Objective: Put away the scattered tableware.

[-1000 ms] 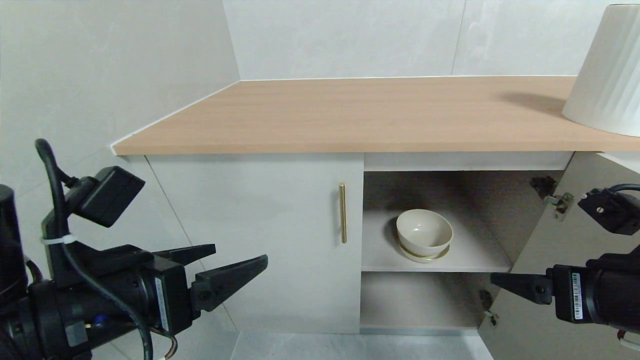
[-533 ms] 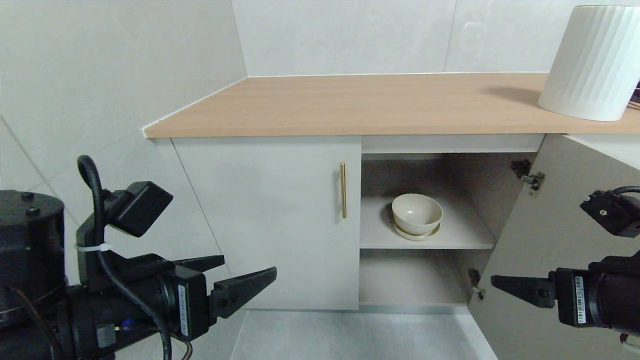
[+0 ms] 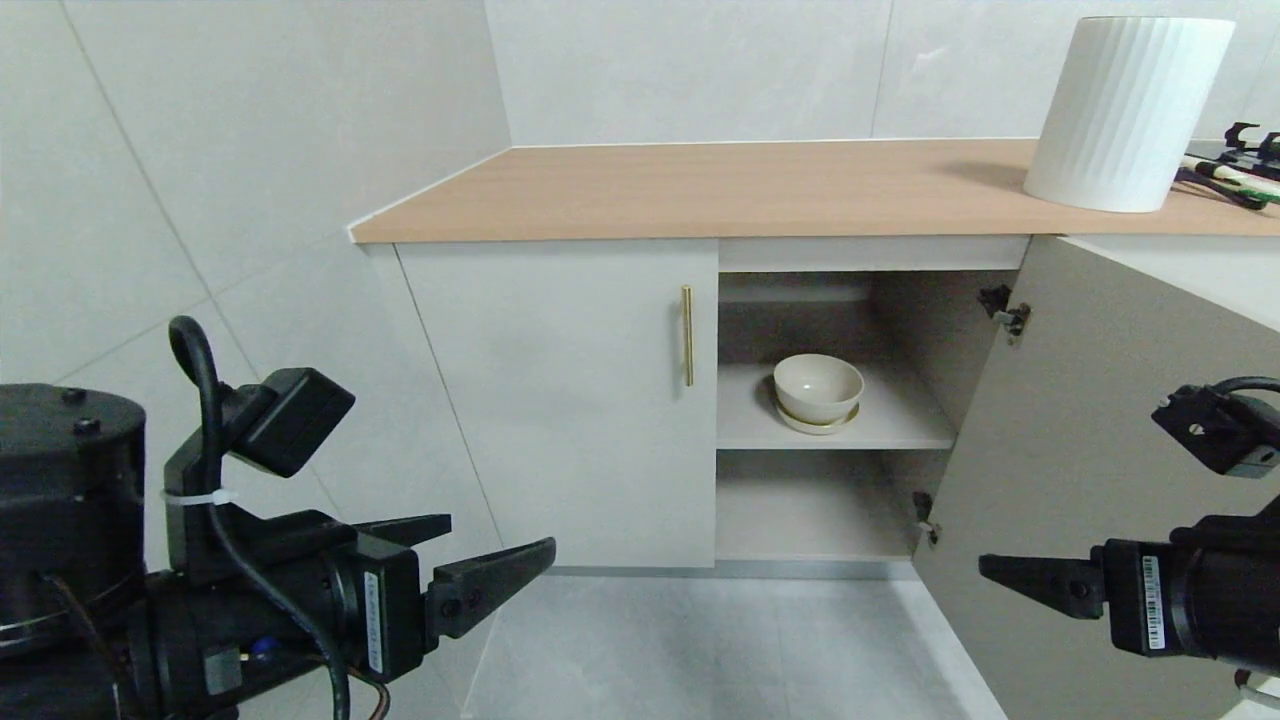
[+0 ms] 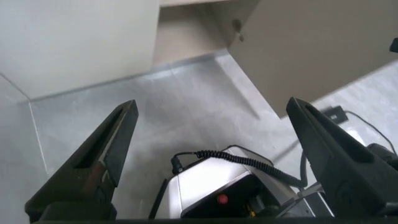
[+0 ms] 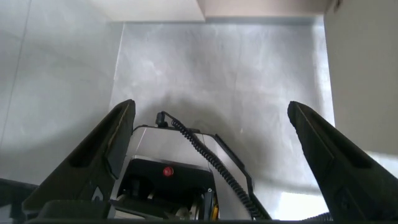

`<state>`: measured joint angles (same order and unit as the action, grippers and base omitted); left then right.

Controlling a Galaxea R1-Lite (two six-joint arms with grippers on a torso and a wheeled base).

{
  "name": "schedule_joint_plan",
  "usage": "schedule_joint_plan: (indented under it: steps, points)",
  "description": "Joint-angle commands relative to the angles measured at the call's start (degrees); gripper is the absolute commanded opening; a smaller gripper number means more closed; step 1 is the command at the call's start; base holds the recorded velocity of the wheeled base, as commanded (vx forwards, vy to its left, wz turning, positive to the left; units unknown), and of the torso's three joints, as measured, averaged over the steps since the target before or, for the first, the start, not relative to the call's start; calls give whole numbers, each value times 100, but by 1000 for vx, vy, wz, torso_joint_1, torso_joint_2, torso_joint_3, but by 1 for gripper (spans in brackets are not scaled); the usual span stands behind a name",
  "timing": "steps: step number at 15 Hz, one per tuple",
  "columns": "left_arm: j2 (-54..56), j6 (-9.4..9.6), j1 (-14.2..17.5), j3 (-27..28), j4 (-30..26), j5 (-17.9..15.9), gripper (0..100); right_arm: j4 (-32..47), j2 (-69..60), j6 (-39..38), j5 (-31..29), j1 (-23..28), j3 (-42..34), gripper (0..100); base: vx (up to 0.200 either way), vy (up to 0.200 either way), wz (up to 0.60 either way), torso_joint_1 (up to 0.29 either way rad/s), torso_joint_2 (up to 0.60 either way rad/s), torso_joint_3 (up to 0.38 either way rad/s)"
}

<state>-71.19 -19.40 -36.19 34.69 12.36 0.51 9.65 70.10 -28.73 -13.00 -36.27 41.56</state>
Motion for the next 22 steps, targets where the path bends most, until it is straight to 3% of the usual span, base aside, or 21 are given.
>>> schedule_joint_plan:
  steps: [1, 8, 15, 17, 22]
  points:
    - [-17, -3, -2, 2, 3, 2, 100, 1, 83, -1, -10, -3, -25, 100, -200, 0, 0, 2, 2, -2]
    - [-9, 6, -2, -7, 3, 2, 100, 10, -40, -1, -72, -3, -16, 100, -29, 0, 0, 0, 0, 0]
    - [0, 24, -2, -7, 3, 2, 100, 573, -567, 78, -80, -12, -209, 100, 0, 0, 0, 0, 0, 0]
    - [0, 50, -2, -33, 3, 2, 100, 1126, -796, 87, -116, -3, -113, 100, 0, 0, 0, 0, 0, 0]
    - [-9, 50, -19, -42, -6, 2, 100, 1742, -822, 166, -124, 14, 37, 100, 0, -200, 0, 5, 0, 2]
